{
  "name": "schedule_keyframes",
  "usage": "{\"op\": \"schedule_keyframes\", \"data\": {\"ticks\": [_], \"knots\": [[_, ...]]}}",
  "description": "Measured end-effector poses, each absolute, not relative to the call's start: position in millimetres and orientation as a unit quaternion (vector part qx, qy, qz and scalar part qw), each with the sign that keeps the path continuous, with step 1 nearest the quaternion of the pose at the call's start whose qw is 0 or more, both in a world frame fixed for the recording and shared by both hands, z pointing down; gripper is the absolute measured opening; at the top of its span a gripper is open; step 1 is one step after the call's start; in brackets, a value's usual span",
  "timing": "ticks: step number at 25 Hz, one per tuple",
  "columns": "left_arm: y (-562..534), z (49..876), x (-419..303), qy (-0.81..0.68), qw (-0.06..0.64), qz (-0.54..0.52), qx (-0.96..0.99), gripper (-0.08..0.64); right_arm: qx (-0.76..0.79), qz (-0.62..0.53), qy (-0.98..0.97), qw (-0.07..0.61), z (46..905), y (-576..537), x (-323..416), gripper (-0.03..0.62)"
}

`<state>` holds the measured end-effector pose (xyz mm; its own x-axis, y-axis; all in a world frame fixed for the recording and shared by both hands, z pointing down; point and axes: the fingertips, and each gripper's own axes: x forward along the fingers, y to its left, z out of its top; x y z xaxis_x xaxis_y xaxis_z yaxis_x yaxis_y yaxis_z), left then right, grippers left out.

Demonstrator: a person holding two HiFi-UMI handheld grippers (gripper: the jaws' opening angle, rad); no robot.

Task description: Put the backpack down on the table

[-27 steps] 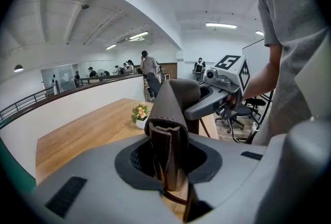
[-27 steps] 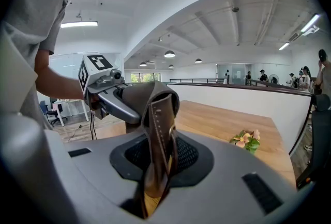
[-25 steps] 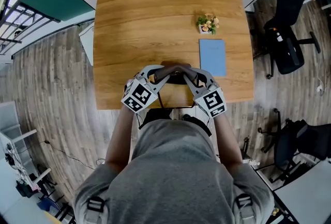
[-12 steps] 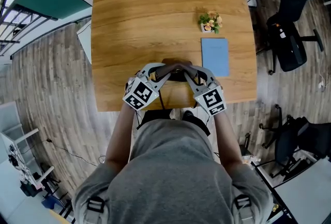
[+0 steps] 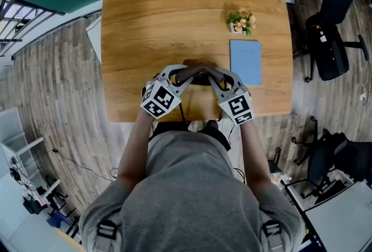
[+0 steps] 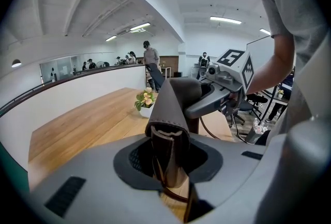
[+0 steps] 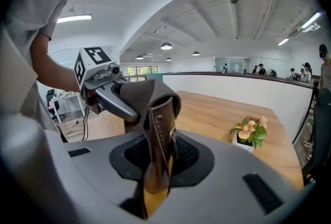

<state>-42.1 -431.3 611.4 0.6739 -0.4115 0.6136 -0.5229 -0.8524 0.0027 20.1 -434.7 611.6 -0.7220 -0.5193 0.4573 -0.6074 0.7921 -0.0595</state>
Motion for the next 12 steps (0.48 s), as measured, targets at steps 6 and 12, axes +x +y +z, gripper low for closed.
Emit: {"op": "schedule_keyframes", "data": {"ticks": [6, 12], "knots": [[-432, 627, -45, -0.249, 0.092, 0.325, 0.908, 0.109, 0.301, 0.101, -0.92, 0.228, 626, -436, 17, 0.084], [-433, 640, -49, -0.24, 0.094, 0.342, 0.904, 0.112, 0.299, 0.101, -0.918, 0.24, 638, -437, 13, 0.086]]}}
